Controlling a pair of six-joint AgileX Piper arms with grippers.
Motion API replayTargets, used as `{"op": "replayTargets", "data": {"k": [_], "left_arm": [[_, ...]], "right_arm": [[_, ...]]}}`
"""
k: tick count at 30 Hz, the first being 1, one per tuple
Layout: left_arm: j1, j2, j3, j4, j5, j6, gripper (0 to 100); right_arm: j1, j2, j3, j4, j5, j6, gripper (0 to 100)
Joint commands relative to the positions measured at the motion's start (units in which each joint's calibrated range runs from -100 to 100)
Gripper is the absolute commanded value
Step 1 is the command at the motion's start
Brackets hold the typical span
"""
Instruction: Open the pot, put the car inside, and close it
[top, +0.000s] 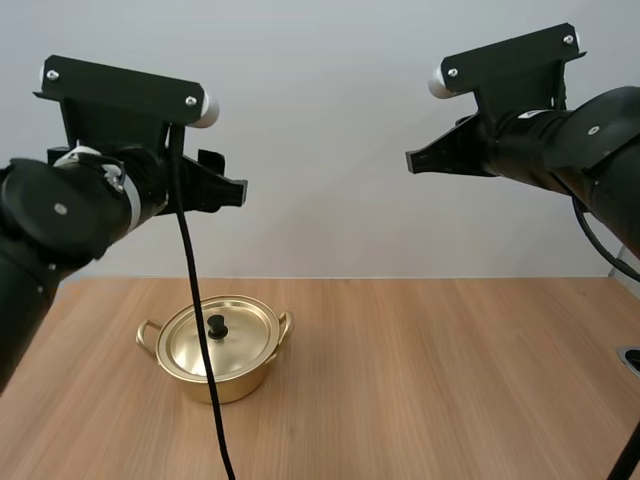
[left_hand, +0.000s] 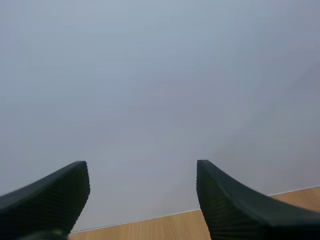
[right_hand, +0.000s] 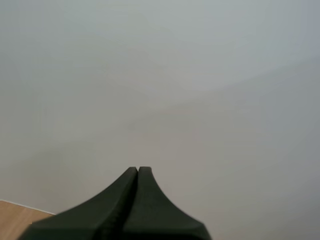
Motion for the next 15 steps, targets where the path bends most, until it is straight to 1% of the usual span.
{"op": "replayTargets", "data": {"k": [1, 2, 3, 5, 7, 9, 13, 15], "left_arm": [[-0.47, -30.12, 10.51, 2.69, 4.71, -4.95, 100], [-0.47, -31.18, 11.62, 4.07, 4.89, -5.52, 100], [-0.47, -35.15, 15.64, 7.39, 1.83, -7.13, 100], [-0.47, -37.70, 18.85, 9.32, -2.78, -9.87, 100], [-0.47, -39.47, 22.13, 9.59, -9.52, -11.78, 100], [-0.55, -39.79, 25.74, 9.74, -16.30, -12.15, 100], [-2.53, -39.79, 31.96, 10.01, -17.98, -12.15, 100], [-2.68, -40.50, 34.70, 10.01, -17.83, -12.15, 100]], "right_arm": [[-0.01, -0.10, -0.03, 3.09, 0.07, -0.04, 0], [-0.01, -0.10, -0.03, 3.06, 0.07, -0.12, 0], [-0.01, -0.10, -0.03, 3.06, 0.07, -0.63, 0], [-0.01, -0.10, -0.03, 3.06, 0.07, -2.32, 0], [-0.01, -0.10, -0.03, 3.06, 0.07, -2.66, 0], [-0.01, -0.10, -0.03, 3.06, 0.27, -2.66, 0], [-0.01, -0.10, -0.03, 3.06, 4.12, -2.57, 0], [-0.01, -0.10, -0.03, 3.55, 5.77, -2.45, 0]]}}
